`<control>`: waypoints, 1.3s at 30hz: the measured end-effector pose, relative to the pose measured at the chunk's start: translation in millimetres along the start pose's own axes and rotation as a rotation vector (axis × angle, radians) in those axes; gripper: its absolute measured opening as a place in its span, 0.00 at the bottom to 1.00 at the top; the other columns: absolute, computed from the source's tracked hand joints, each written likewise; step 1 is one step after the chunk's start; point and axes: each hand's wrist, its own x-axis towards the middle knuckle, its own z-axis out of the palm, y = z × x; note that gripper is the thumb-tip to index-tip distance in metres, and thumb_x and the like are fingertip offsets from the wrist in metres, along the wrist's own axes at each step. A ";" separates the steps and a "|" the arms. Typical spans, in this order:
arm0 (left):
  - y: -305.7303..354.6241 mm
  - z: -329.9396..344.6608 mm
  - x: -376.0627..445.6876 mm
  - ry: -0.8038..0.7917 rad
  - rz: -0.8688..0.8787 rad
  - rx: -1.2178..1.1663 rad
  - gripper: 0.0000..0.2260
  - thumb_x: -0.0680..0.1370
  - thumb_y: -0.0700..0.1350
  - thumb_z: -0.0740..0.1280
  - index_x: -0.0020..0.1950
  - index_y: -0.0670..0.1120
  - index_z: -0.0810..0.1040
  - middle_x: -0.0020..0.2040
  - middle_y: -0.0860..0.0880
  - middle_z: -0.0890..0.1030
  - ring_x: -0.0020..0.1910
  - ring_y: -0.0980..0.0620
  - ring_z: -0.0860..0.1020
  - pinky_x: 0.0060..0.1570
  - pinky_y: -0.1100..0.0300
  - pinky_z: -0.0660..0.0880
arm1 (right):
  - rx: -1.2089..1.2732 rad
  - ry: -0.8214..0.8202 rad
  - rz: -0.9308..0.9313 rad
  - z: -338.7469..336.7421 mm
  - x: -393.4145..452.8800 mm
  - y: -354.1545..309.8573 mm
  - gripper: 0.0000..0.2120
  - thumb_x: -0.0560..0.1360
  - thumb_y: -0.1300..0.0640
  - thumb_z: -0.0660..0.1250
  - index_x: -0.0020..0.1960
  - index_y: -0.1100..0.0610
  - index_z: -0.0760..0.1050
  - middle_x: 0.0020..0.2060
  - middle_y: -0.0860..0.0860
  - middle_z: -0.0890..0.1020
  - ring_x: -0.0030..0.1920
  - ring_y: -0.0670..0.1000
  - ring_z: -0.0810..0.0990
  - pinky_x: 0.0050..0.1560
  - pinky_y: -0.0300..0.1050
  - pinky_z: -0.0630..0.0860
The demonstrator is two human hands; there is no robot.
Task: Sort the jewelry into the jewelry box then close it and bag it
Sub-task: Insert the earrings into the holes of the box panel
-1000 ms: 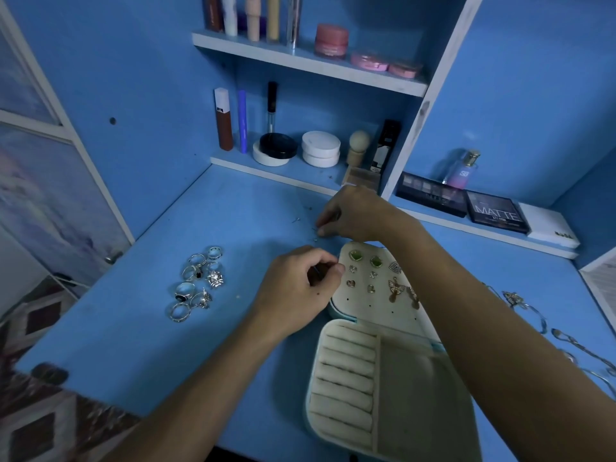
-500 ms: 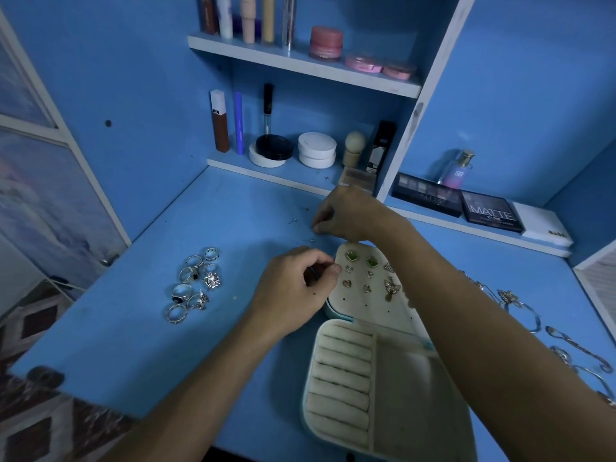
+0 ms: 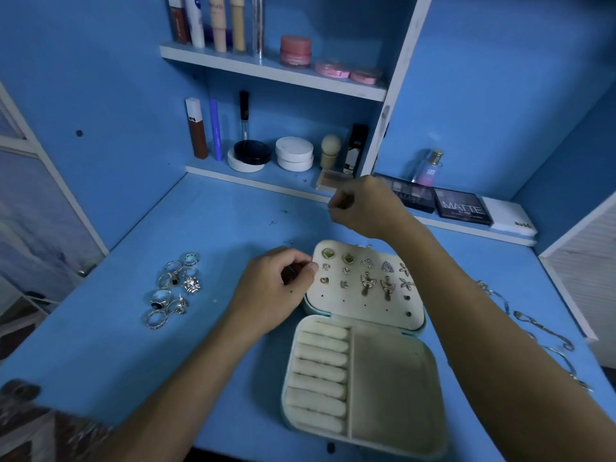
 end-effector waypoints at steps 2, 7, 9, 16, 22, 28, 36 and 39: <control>1.0 -0.2 -0.6 0.005 0.000 0.000 0.02 0.77 0.44 0.71 0.46 0.48 0.84 0.41 0.56 0.83 0.42 0.58 0.79 0.41 0.70 0.72 | 0.051 0.048 0.064 -8.2 -11.1 8.1 0.04 0.72 0.63 0.70 0.41 0.56 0.82 0.36 0.46 0.82 0.34 0.41 0.77 0.36 0.32 0.74; 1.8 -0.7 -1.5 0.003 -0.009 0.004 0.02 0.77 0.44 0.71 0.45 0.49 0.84 0.41 0.57 0.83 0.42 0.60 0.79 0.40 0.74 0.70 | 0.143 0.169 0.132 -28.3 -48.4 25.9 0.06 0.72 0.63 0.73 0.41 0.53 0.82 0.36 0.45 0.82 0.34 0.38 0.78 0.36 0.22 0.71; 2.3 -0.9 -1.4 0.001 -0.013 -0.001 0.03 0.77 0.44 0.71 0.45 0.48 0.83 0.40 0.57 0.83 0.41 0.60 0.78 0.40 0.74 0.69 | 0.183 0.211 0.154 -34.6 -65.4 32.5 0.05 0.72 0.63 0.74 0.44 0.54 0.83 0.36 0.41 0.82 0.35 0.35 0.79 0.38 0.22 0.71; 4.4 -0.4 -1.1 -0.006 -0.017 0.001 0.03 0.77 0.42 0.71 0.45 0.49 0.83 0.39 0.59 0.82 0.40 0.63 0.78 0.39 0.74 0.70 | 0.375 0.271 0.193 -40.1 -128.7 47.2 0.10 0.75 0.60 0.74 0.44 0.45 0.83 0.41 0.42 0.85 0.44 0.40 0.82 0.47 0.30 0.76; 3.5 0.4 -2.0 -0.003 -0.032 0.005 0.04 0.78 0.43 0.70 0.44 0.50 0.83 0.41 0.64 0.81 0.41 0.63 0.78 0.39 0.75 0.69 | 0.455 0.302 0.124 -24.2 -159.9 42.4 0.13 0.76 0.64 0.72 0.44 0.45 0.83 0.43 0.41 0.84 0.44 0.45 0.84 0.44 0.38 0.79; 2.9 1.3 -2.4 -0.003 -0.033 0.006 0.05 0.78 0.43 0.70 0.44 0.51 0.82 0.42 0.64 0.81 0.40 0.64 0.77 0.39 0.75 0.69 | 0.365 0.371 0.037 -12.1 -177.9 43.7 0.11 0.74 0.66 0.73 0.45 0.50 0.84 0.43 0.40 0.84 0.44 0.46 0.81 0.38 0.38 0.74; 2.6 1.3 -2.9 -0.002 -0.019 0.027 0.04 0.78 0.44 0.70 0.44 0.52 0.82 0.41 0.60 0.82 0.42 0.61 0.78 0.41 0.74 0.70 | 0.380 0.297 -0.018 -3.3 -184.4 39.2 0.10 0.72 0.67 0.74 0.44 0.53 0.86 0.41 0.43 0.84 0.39 0.46 0.78 0.39 0.27 0.68; 1.8 1.3 -3.3 -0.003 -0.013 0.036 0.04 0.78 0.44 0.70 0.44 0.52 0.82 0.41 0.60 0.82 0.42 0.62 0.78 0.40 0.75 0.69 | 0.367 0.281 -0.041 -2.5 -183.7 37.2 0.10 0.73 0.66 0.74 0.45 0.52 0.86 0.42 0.42 0.84 0.41 0.48 0.80 0.40 0.29 0.71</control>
